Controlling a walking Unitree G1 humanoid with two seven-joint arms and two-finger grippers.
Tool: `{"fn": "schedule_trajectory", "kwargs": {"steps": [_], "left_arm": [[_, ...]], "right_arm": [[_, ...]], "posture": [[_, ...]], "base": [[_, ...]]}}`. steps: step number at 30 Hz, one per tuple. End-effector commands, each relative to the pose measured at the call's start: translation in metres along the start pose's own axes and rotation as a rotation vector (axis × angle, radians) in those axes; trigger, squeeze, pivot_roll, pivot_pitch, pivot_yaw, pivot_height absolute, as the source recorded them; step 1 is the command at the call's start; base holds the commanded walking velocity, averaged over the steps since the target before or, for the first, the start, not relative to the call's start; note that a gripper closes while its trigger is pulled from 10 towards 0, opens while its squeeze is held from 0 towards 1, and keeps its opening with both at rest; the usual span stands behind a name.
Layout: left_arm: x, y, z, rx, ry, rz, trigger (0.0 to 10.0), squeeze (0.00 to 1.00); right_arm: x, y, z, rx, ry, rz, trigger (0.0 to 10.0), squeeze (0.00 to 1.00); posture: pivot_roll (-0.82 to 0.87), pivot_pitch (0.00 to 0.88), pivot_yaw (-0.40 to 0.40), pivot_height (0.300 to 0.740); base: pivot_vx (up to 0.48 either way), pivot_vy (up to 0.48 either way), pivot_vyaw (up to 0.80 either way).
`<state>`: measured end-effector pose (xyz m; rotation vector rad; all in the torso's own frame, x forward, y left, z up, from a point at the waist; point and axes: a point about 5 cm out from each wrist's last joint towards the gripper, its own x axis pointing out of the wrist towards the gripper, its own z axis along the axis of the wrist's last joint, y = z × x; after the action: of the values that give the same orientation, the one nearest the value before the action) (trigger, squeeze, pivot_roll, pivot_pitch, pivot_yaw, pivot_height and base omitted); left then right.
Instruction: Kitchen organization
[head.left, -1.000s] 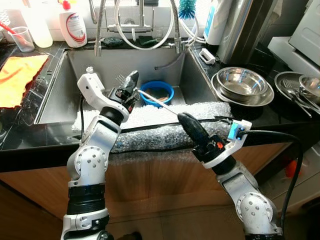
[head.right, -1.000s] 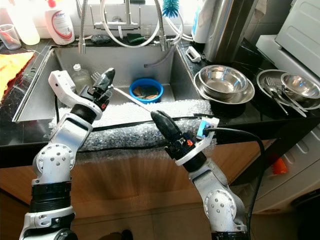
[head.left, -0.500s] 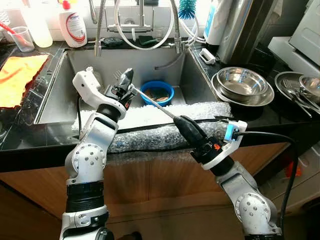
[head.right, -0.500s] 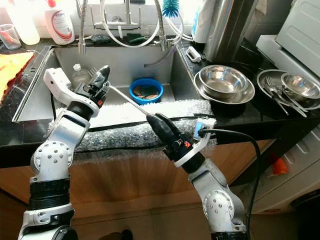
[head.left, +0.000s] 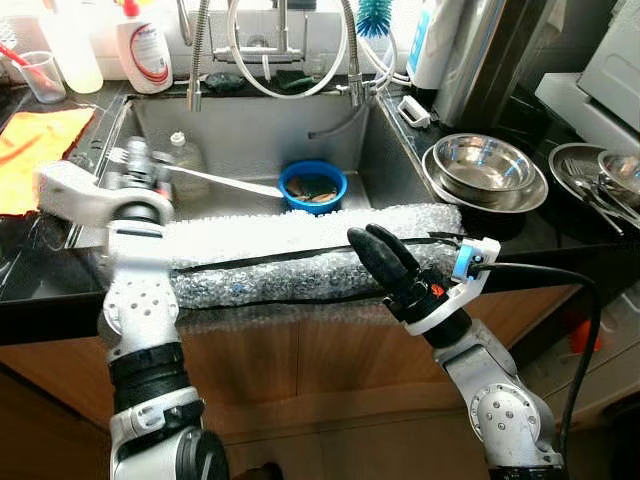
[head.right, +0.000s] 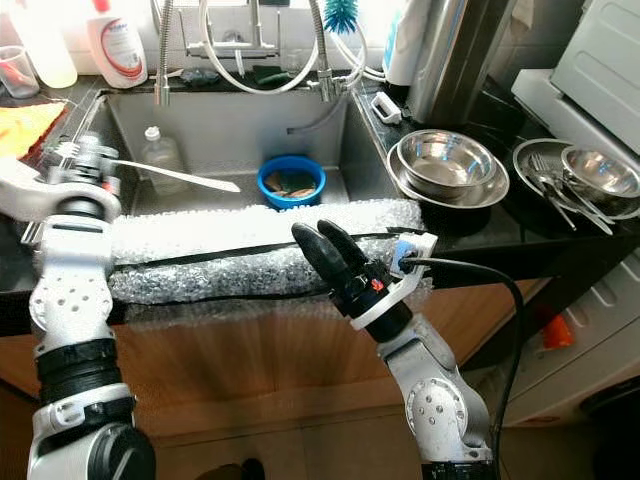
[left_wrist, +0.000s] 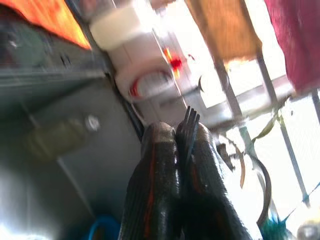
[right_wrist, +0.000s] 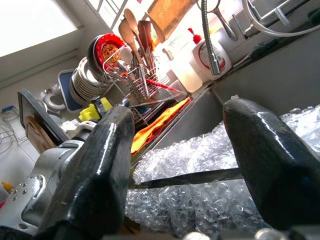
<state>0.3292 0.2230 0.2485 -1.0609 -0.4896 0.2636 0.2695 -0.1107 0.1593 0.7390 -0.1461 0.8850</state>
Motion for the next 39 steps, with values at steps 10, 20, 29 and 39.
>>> {"fn": "schedule_trajectory", "kwargs": {"steps": [10, 20, 29, 39], "left_arm": [[0.009, -0.025, 0.004, 0.403, -0.173, -0.147, 10.0, 0.00], [-0.003, -0.050, -0.023, 0.914, -0.282, -0.420, 10.0, 0.00], [-0.007, -0.030, -0.045, 1.200, -0.210, -0.512, 10.0, 0.00], [-0.008, -0.001, -0.067, 1.184, -0.025, -0.381, 10.0, 0.00]], "right_arm": [[0.016, 0.005, 0.017, -0.310, 0.000, -0.107, 10.0, 0.00], [0.010, -0.020, 0.039, -0.783, -0.039, -0.472, 10.0, 0.00], [0.002, -0.024, 0.037, -0.850, -0.068, -0.542, 10.0, 0.00], [0.003, -0.032, 0.033, -0.875, -0.061, -0.595, 10.0, 0.00]], "posture": [[-0.01, 0.056, -0.037, 0.740], [-0.02, 0.057, -0.036, 0.740], [-0.02, 0.055, -0.029, 0.740], [-0.02, 0.046, -0.026, 0.740]], "base": [[0.000, 0.000, 0.00], [0.000, 0.000, 0.00], [0.000, 0.000, 0.00], [0.000, 0.000, 0.00]]}}
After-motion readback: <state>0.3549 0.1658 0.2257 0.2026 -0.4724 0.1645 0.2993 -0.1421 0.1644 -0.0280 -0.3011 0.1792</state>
